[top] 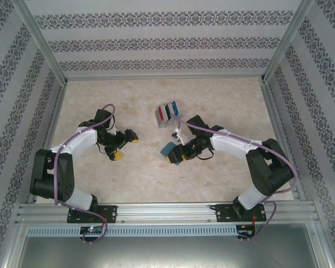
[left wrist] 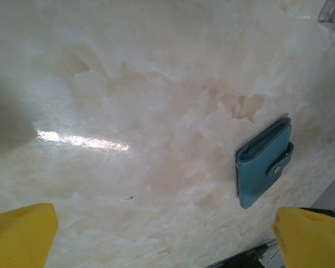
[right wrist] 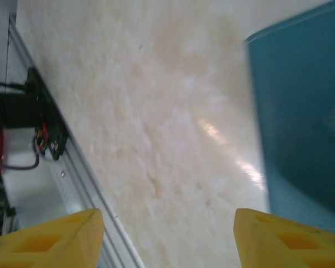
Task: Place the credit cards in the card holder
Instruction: Move the card holder to the center of the table.
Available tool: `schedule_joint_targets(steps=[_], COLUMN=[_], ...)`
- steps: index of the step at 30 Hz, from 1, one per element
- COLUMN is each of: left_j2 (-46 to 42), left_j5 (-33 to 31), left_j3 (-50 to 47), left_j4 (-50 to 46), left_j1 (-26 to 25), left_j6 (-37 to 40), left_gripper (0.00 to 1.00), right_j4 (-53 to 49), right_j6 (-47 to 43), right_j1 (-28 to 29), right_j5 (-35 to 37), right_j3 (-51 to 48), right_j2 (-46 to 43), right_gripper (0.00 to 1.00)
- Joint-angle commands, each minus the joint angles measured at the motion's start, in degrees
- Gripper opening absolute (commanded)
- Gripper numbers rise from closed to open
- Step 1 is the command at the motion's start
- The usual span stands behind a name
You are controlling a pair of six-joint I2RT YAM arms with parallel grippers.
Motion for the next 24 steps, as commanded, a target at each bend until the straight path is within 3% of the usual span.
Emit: schedule_joint_targets(steps=[1,4,5,9,14,19,24], left_j2=[-0.52,-0.64,-0.58,1.67,4.69,4.75,5.72], left_j5=[1.79,2.94,3.66,9.54,11.92,10.73,9.13], left_j3=[-0.27,-1.04,-1.42,-2.80,-3.34,-4.31,-4.32], left_j4=[0.15,2.57,3.66,7.43,7.66,9.67,10.91], left_j1=[-0.78,-2.05,-2.66,-5.66,-9.43,-9.70,-9.71], left_j6=[-0.02,-1.05,-1.44,-2.73,-2.62,-4.96,-6.10], left_gripper=[1.00,0.99,1.00,1.00,1.00,0.99,0.99], right_j4=[0.25,1.17,1.28,3.40,3.35,-1.62,-0.32], right_j6=[0.61,2.75,3.03,3.32,1.93,-2.62,-1.72], right_j1=[-4.71,-7.91,-8.08,-7.46,-3.89,2.43,4.73], right_j5=[8.00,10.02,10.37,7.88,3.81,-5.06,-7.42], right_j3=[-1.47,-3.15,-3.55,-4.65,-1.09,4.70,4.45], right_j2=[-3.49,-2.82,-2.33,-0.07,5.80,11.11,8.96], right_gripper=[0.65,0.65,0.71,0.72,0.67,0.56,0.59])
